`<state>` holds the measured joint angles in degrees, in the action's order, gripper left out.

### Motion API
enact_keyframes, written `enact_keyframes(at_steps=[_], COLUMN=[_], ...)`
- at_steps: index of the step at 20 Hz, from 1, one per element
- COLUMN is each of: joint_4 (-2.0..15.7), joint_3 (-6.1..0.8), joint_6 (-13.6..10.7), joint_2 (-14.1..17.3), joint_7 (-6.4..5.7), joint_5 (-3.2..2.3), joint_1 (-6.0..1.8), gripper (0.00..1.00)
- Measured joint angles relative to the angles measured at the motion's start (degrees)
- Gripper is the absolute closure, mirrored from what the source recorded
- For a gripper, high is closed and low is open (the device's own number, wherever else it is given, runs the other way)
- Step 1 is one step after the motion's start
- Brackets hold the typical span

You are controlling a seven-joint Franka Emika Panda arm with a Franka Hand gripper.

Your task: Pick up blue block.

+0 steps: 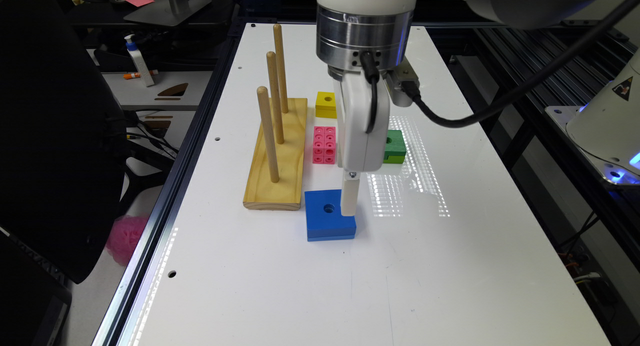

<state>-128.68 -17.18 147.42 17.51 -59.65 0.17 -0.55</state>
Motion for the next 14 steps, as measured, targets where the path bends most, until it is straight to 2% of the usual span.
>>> enact_keyframes(at_steps=[7,11,14], joint_4=[0.26,0.32,0.97], joint_3=[0.03,0.38,0.54], joint_6=[0.0,2.2,3.5], joint_2=[0.1,2.5,4.4], joint_7=[0.00,0.00,0.00], joint_5=[-0.02,-0.67,-0.92], joint_1=[0.00,0.00,0.02], gripper=[0.00,0.00,0.00])
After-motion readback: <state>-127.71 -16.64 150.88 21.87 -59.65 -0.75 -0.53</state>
